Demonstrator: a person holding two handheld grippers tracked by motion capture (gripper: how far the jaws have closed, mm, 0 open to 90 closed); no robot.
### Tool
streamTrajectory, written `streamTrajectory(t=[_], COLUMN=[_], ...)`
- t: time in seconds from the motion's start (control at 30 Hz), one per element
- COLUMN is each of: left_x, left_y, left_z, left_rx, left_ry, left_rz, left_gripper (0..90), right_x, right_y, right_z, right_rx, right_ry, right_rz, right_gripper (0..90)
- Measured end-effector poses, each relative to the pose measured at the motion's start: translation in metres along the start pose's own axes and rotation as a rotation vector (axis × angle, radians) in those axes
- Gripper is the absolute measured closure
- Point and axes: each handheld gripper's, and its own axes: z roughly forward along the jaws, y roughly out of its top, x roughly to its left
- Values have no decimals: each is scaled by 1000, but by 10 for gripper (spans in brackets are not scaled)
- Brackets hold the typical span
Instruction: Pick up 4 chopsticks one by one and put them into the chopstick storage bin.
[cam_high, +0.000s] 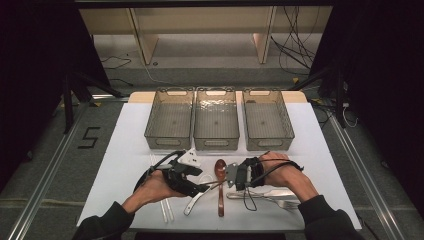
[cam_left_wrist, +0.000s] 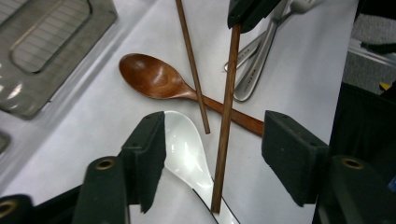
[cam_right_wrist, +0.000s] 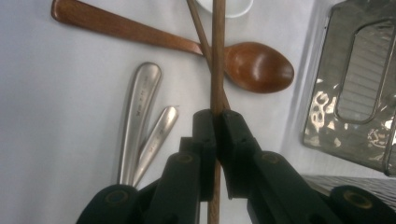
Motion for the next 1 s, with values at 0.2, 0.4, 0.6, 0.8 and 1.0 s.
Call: streamTrajectory(t=[0.2,0.4,0.6,0.8,1.0], left_x=[-4,-8,-9,-11,-10], left_y=[8,10,11,11,10], left_z=[8,14,16,20,21], left_rx=[48,76,97,117,129], left_ry=[-34,-51,-62,-77,-82], left_rz=[34,86,107,114,116], left_gripper=[496,582,655,724,821], right_x=[3,6,7,7,9], right_y=[7,12,15,17,18], right_z=[-2,-1,-1,-2,0], right_rx=[-15,-9,4,-6,-16], right_ry=[14,10,8,4,-1], right_rz=[9,-16,-23,-47,-69], right_gripper=[854,854,854,854,853])
